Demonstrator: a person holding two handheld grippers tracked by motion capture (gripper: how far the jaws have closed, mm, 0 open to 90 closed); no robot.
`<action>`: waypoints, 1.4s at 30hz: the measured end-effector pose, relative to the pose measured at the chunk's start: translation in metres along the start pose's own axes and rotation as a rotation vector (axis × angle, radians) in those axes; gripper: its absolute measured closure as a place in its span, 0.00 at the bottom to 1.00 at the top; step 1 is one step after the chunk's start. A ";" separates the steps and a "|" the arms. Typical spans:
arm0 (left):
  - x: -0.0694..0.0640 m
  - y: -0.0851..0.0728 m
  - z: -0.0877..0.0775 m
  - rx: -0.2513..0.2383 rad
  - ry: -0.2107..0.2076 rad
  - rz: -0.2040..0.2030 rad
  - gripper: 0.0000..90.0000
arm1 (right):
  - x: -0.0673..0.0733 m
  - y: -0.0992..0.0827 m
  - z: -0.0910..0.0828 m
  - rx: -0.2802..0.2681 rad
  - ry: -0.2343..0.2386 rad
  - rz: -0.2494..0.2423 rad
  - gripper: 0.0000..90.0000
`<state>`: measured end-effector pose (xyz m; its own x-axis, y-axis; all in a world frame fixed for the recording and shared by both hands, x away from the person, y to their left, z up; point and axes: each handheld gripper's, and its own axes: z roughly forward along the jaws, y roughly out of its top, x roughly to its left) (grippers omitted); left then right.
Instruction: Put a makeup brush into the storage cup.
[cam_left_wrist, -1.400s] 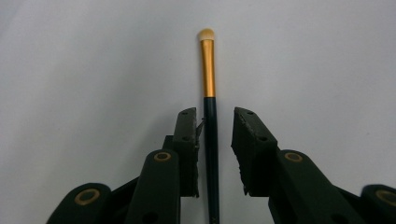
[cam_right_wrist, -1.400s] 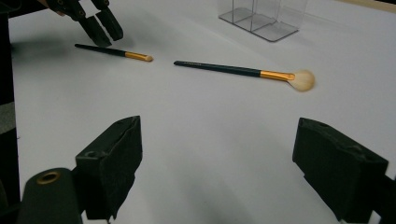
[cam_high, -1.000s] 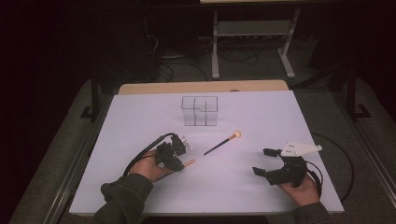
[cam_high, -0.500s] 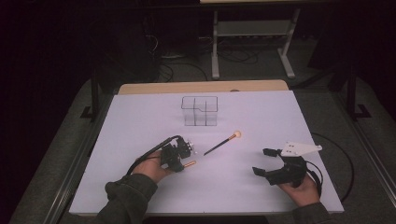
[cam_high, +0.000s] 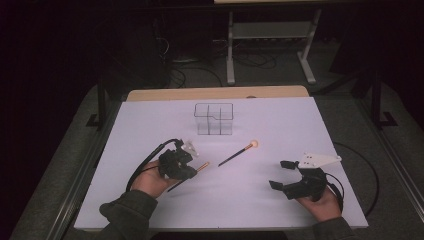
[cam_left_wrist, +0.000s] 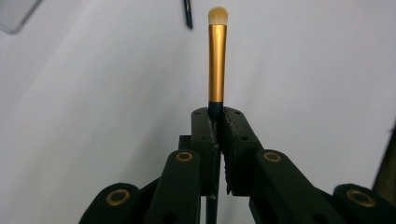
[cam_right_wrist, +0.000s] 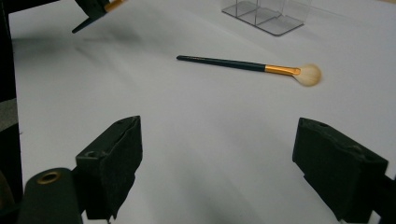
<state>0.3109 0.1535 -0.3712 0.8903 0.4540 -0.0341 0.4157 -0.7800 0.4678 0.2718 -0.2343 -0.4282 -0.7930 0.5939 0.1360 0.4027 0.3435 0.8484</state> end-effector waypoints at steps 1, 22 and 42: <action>-0.001 -0.001 -0.002 -0.016 -0.003 -0.003 0.93 | 0.001 0.000 0.001 0.003 0.002 0.000 0.17; 0.000 -0.041 -0.018 -0.262 -0.069 -0.088 0.93 | 0.012 0.018 0.019 0.094 0.054 -0.048 0.17; -0.002 -0.034 -0.026 -0.322 -0.090 -0.050 0.93 | 0.015 0.054 0.037 0.092 0.150 -0.063 0.20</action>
<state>0.2904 0.1904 -0.3639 0.8892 0.4372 -0.1350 0.3918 -0.5751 0.7182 0.2990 -0.1799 -0.3997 -0.8744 0.4563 0.1650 0.3850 0.4453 0.8084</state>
